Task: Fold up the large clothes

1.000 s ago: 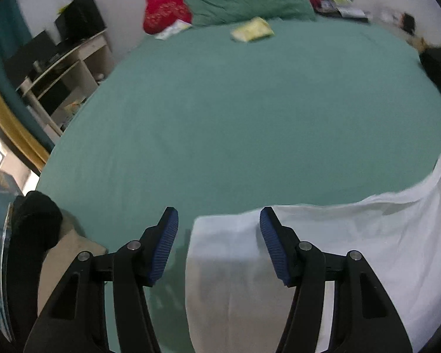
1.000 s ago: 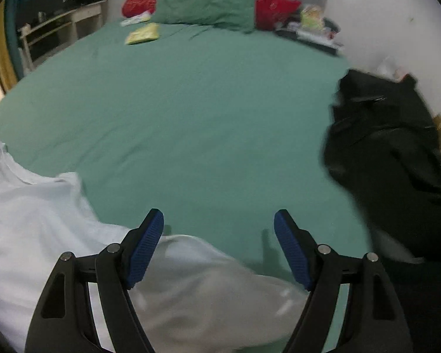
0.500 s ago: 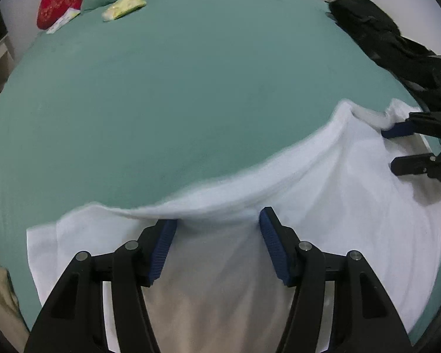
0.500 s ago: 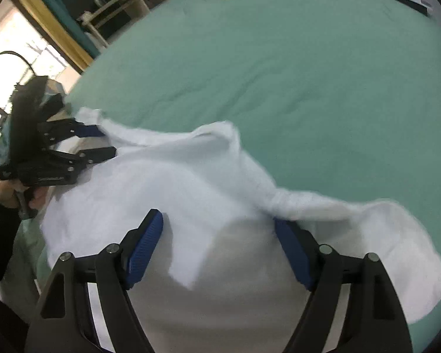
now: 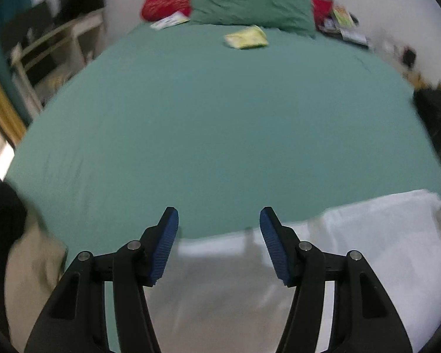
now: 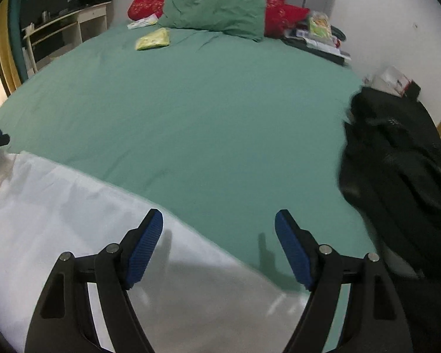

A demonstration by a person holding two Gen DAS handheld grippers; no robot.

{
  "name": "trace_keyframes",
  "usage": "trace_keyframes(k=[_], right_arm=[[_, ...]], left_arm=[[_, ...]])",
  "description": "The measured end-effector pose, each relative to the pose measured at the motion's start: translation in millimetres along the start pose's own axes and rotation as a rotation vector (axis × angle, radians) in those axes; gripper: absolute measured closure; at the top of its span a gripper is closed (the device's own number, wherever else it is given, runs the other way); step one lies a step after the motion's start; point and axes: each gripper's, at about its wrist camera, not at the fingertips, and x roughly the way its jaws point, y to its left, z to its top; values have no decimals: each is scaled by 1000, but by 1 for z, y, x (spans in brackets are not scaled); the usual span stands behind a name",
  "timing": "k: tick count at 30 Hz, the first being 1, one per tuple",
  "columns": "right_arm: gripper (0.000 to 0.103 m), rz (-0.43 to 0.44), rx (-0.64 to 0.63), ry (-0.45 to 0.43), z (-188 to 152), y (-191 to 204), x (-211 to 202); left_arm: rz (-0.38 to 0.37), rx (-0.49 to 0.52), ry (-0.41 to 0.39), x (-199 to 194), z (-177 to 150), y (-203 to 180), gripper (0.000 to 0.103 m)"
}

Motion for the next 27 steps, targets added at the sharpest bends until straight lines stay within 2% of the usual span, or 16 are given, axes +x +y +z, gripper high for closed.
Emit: trace_keyframes(k=[3,7,9,13,14,15,16,17,18,19,21,25,27], right_arm=[[24,7,103,-2,-27,-18,-34],[24,7,269,33,-81,-31,-57],[24,29,335,39,-117,-31,-71],[25,85,447,68,-153,-33,-69],[25,105,467,77,-161,-31,-65],[27,140,500,77,-173,-29,-60],[30,136,499,50,-184,-31,-69],[35,130,495,38,-186,-29,-70],[56,126,509,40,-187,-30,-71],[101,152,526,40,-186,-32,-70],[99,189,559,47,-185,-32,-66],[100,176,561,7,-185,-30,-89],[100,172,563,-8,-186,-28,-104]], left_arm=[[-29,-68,-17,-30,-36,30,41],[-80,-166,22,-59,-95,56,41],[-100,-149,58,-69,-129,55,41],[-90,-124,178,-47,-161,41,41],[-72,-90,136,-52,-168,37,41],[-60,-74,127,-55,-172,34,41],[-52,-64,129,-55,-176,32,41],[-49,-54,127,-58,-179,31,42],[-65,-44,128,-58,-179,29,64],[-90,-38,133,-59,-179,28,88],[-96,-48,147,-62,-174,23,96],[-66,-94,97,-88,-176,30,97],[-72,-120,100,-100,-186,37,97]])
